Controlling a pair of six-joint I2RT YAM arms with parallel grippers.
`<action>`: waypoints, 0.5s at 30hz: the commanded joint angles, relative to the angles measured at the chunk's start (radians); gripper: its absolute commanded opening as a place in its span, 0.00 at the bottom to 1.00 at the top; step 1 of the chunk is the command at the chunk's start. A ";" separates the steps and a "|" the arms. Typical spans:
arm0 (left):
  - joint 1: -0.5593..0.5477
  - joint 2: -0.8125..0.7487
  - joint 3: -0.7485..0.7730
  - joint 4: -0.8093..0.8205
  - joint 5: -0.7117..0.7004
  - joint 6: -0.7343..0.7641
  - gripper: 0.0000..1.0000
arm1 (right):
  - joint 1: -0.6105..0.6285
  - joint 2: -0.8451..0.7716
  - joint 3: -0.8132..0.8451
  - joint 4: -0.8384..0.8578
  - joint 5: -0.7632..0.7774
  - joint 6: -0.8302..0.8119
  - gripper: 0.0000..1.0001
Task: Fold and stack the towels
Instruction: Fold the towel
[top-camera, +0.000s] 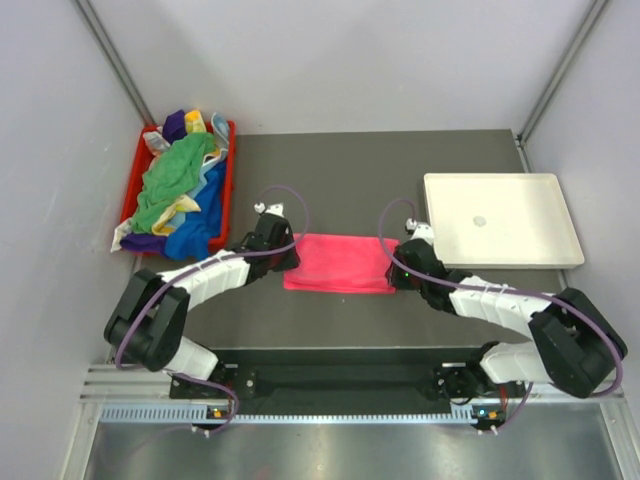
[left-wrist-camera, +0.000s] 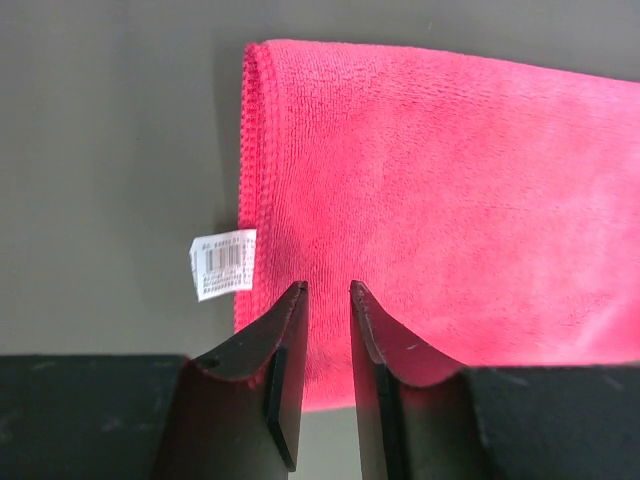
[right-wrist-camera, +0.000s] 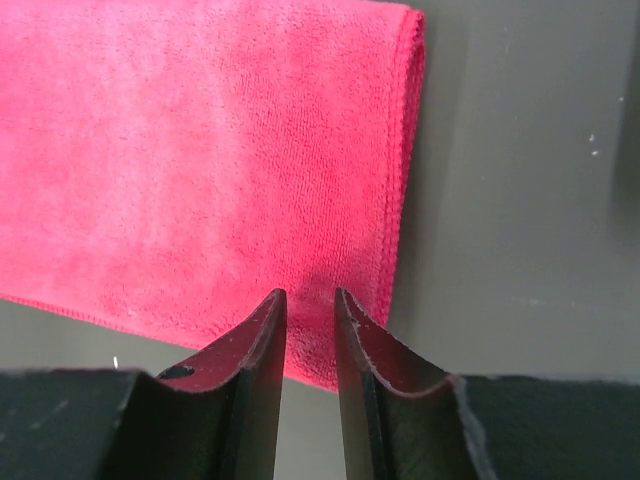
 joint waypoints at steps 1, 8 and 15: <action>-0.003 -0.077 -0.027 0.006 -0.010 -0.007 0.29 | 0.023 -0.067 -0.025 0.031 0.006 0.029 0.26; -0.004 -0.100 -0.096 0.018 -0.007 -0.005 0.29 | 0.049 -0.112 -0.076 0.038 0.003 0.049 0.26; -0.004 -0.054 -0.122 0.010 -0.043 -0.033 0.26 | 0.066 -0.006 -0.090 0.058 0.008 0.072 0.25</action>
